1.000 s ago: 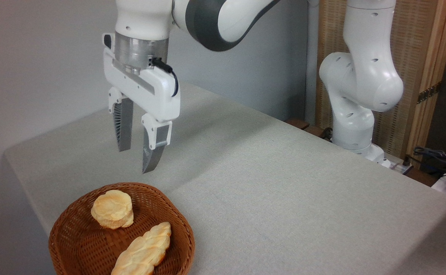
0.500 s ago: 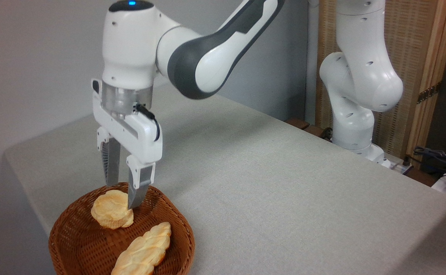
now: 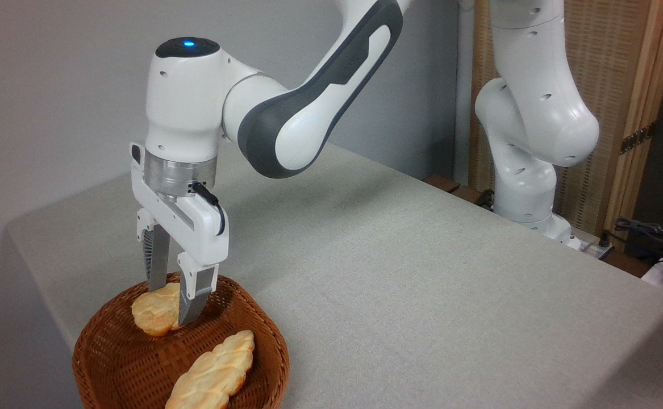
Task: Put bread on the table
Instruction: 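Lower the open gripper down onto the round golden bun in the basket, then close the gripper on the round bun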
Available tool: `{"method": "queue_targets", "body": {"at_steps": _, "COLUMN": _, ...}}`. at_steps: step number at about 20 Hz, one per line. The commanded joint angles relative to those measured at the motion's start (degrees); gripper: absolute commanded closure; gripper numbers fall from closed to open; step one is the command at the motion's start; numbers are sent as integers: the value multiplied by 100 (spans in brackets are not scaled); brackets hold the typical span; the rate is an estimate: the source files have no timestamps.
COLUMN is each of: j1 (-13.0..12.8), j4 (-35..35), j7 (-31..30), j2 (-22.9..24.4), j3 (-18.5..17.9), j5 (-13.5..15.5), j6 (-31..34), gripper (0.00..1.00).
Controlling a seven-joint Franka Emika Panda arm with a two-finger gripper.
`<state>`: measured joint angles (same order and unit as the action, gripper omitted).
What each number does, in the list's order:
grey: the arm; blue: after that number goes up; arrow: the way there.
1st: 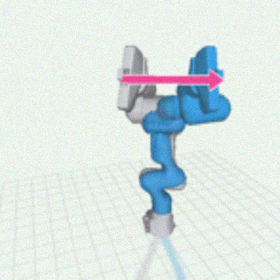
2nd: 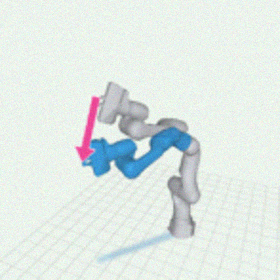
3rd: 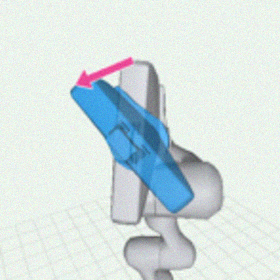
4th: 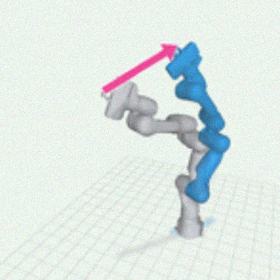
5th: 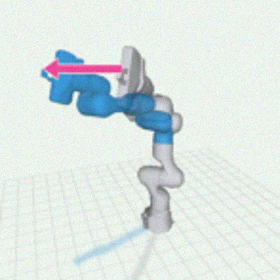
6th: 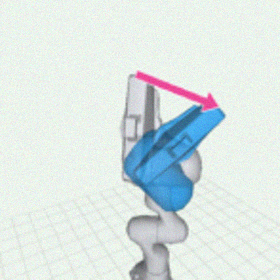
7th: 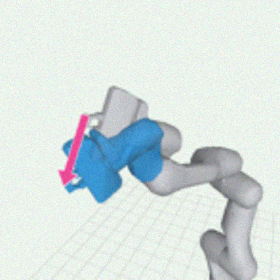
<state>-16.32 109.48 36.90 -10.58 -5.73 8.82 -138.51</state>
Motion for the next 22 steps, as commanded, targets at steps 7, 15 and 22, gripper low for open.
{"method": "queue_targets", "body": {"at_steps": 7, "j1": -2, "j4": -23, "j7": 379, "j2": -164, "j3": 10, "j5": 120, "j6": -124, "gripper": 69}}
{"method": "queue_targets", "body": {"at_steps": 15, "j1": 24, "j4": -32, "j7": 406, "j2": -138, "j3": 10, "j5": 120, "j6": -124, "gripper": 69}}
{"method": "queue_targets", "body": {"at_steps": 22, "j1": 50, "j4": -58, "j7": 397, "j2": 47, "j3": -51, "j5": 147, "j6": -89, "gripper": 78}}
